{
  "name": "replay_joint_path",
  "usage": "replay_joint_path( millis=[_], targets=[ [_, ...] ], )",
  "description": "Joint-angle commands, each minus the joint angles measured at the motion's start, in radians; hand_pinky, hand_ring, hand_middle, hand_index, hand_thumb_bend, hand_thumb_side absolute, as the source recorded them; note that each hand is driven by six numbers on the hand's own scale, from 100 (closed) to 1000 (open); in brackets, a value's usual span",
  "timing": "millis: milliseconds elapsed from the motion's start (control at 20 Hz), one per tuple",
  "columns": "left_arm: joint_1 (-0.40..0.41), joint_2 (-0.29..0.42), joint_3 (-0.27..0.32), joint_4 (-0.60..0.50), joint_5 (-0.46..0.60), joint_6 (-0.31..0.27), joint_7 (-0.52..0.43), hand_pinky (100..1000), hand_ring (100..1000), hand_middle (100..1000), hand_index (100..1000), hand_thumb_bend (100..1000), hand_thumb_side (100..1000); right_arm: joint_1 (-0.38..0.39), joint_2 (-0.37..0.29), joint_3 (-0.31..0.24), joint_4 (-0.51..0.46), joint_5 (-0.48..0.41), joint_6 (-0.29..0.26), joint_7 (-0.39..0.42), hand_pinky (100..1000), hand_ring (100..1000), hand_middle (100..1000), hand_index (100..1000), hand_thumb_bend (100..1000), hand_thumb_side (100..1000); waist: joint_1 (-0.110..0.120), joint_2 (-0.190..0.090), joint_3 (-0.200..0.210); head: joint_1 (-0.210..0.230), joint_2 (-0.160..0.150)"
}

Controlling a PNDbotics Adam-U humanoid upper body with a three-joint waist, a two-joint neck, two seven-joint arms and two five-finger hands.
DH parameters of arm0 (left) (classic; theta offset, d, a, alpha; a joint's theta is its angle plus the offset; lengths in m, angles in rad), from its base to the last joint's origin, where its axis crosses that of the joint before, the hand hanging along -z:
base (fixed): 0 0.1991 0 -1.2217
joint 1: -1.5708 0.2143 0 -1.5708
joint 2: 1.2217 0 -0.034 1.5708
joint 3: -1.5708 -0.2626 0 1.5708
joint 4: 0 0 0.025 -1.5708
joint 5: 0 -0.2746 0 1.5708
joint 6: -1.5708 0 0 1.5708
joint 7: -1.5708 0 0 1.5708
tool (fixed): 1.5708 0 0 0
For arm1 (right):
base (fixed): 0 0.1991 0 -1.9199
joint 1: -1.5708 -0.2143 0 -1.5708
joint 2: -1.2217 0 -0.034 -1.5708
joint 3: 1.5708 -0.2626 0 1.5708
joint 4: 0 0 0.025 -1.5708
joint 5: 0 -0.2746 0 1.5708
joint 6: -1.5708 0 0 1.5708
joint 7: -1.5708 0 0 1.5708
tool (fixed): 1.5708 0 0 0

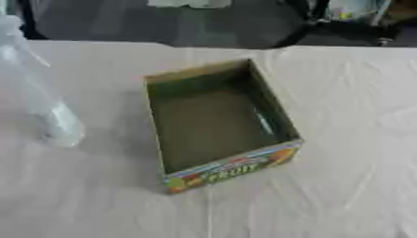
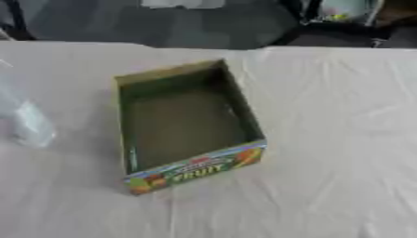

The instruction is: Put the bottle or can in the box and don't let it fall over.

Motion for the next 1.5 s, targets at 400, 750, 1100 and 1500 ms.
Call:
replay_joint_path(
  millis=[400,750,1100,1500],
  targets=[
    [-0.001,0.037,0.018,-0.009,-0.008,-0.004,-0.002,1000,1000,1000,854,533,367,0.005,-0.002,-0.002,-0.012,0.014,-0.011,-0.017,1000,1000,1000,1000,100,470,0.005,-0.008,0.001,0.003,-0.002],
    [-0.006,0.045,0.015,-0.010,-0.010,-0.009,-0.004,1000,1000,1000,853,530,377,0.006,-0.003,-0.002,-0.012,0.017,-0.013,-0.020,1000,1000,1000,1000,100,470,0.005,-0.008,-0.001,0.002,-0.002],
    [-0.047,0.087,-0.004,0.016,-0.005,-0.017,-0.010,1000,1000,1000,855,533,383,0.005,-0.005,0.001,-0.012,0.020,-0.013,-0.020,1000,1000,1000,1000,100,470,0.004,-0.007,-0.005,0.004,-0.004],
    [-0.119,0.139,-0.035,0.085,0.026,0.004,-0.041,1000,1000,1000,875,526,407,0.000,-0.005,0.003,-0.012,0.026,-0.008,-0.019,1000,1000,1000,1000,100,470,0.007,-0.002,-0.012,0.008,-0.011]
  ],
)
